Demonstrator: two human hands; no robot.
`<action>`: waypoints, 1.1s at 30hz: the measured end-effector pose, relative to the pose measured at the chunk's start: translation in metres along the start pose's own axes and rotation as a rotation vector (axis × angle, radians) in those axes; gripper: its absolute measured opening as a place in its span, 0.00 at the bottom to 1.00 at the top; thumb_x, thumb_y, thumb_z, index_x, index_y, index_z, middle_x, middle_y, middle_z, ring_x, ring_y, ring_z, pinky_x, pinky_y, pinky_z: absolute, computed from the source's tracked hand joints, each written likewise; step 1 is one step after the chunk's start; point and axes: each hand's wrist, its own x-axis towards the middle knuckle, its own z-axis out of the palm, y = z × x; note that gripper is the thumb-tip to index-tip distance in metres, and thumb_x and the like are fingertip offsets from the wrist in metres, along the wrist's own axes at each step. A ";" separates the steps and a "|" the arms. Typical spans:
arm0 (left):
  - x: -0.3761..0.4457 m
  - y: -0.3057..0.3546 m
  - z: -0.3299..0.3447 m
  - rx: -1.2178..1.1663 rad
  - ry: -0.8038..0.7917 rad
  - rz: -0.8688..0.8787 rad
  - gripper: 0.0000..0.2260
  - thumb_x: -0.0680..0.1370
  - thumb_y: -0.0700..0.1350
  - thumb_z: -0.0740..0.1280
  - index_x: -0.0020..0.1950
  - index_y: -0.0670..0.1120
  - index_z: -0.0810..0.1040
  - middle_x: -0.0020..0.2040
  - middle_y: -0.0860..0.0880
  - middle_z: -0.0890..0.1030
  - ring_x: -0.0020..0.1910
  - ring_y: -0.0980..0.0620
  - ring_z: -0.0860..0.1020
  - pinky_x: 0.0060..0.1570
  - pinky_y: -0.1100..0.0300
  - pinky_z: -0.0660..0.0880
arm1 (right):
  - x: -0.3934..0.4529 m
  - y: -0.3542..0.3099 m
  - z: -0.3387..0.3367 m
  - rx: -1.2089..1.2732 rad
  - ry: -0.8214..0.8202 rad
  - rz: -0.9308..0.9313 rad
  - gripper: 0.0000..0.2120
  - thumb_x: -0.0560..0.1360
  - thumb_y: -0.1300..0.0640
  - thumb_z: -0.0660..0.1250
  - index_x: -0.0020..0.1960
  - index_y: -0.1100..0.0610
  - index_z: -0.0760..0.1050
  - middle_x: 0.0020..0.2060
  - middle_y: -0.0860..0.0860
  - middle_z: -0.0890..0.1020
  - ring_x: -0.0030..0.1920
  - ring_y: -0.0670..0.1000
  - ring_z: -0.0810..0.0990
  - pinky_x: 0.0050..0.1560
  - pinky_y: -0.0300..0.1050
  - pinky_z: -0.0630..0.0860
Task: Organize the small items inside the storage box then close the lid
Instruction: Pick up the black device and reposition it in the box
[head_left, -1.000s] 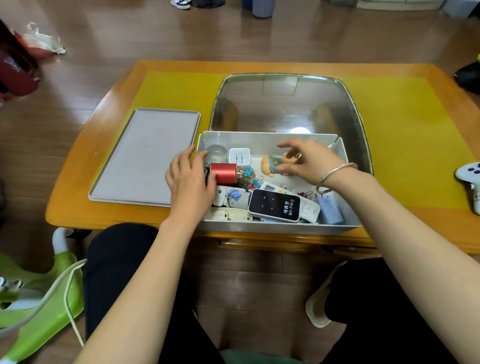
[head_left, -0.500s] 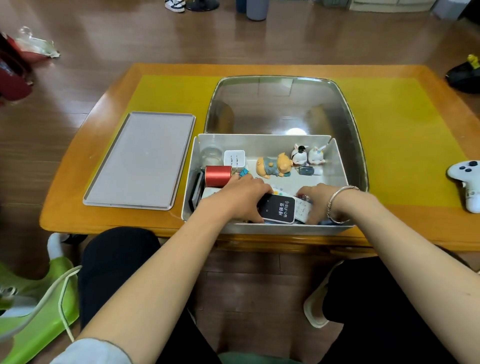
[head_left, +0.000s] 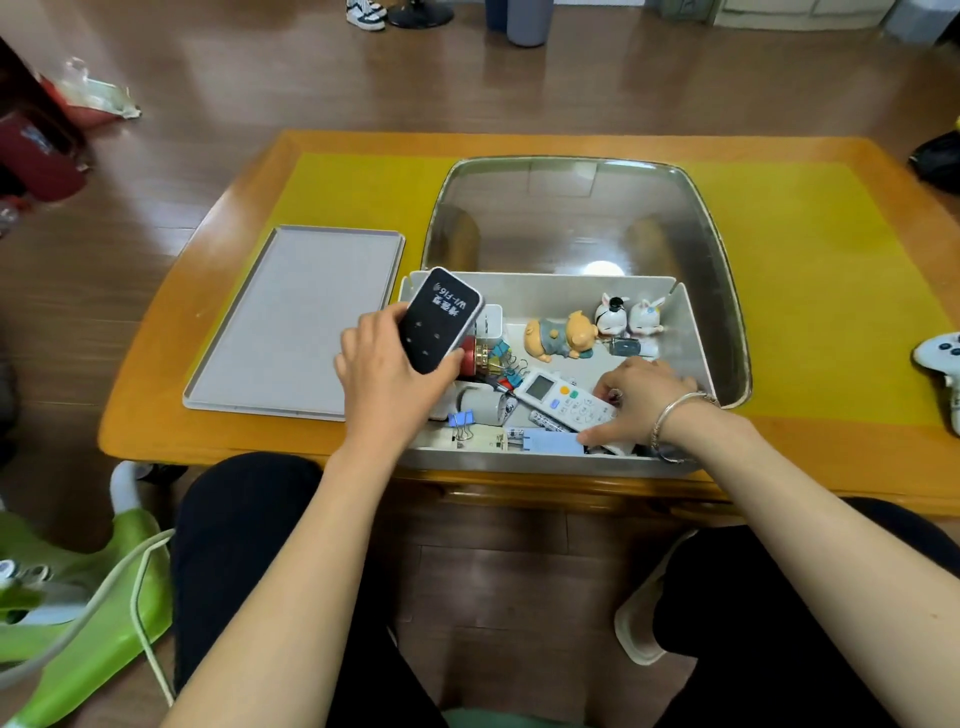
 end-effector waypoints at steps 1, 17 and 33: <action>0.000 -0.001 0.000 0.002 0.024 -0.027 0.29 0.70 0.58 0.71 0.65 0.46 0.69 0.61 0.47 0.74 0.61 0.47 0.67 0.55 0.54 0.62 | 0.000 -0.002 -0.002 -0.039 0.049 -0.026 0.28 0.60 0.31 0.70 0.53 0.45 0.73 0.49 0.46 0.72 0.55 0.52 0.69 0.48 0.48 0.64; 0.008 0.002 -0.020 -0.294 0.173 -0.223 0.28 0.71 0.58 0.68 0.64 0.44 0.67 0.61 0.49 0.70 0.58 0.55 0.61 0.62 0.51 0.66 | -0.010 -0.063 -0.038 0.475 0.026 -0.428 0.13 0.67 0.49 0.75 0.50 0.52 0.82 0.40 0.43 0.81 0.32 0.33 0.75 0.28 0.26 0.68; -0.003 0.003 0.002 -0.186 0.061 -0.159 0.28 0.72 0.57 0.70 0.66 0.46 0.67 0.63 0.49 0.70 0.61 0.53 0.64 0.56 0.60 0.59 | -0.009 0.001 0.000 -0.011 -0.203 0.163 0.32 0.70 0.47 0.69 0.70 0.55 0.62 0.61 0.59 0.73 0.58 0.60 0.75 0.53 0.48 0.73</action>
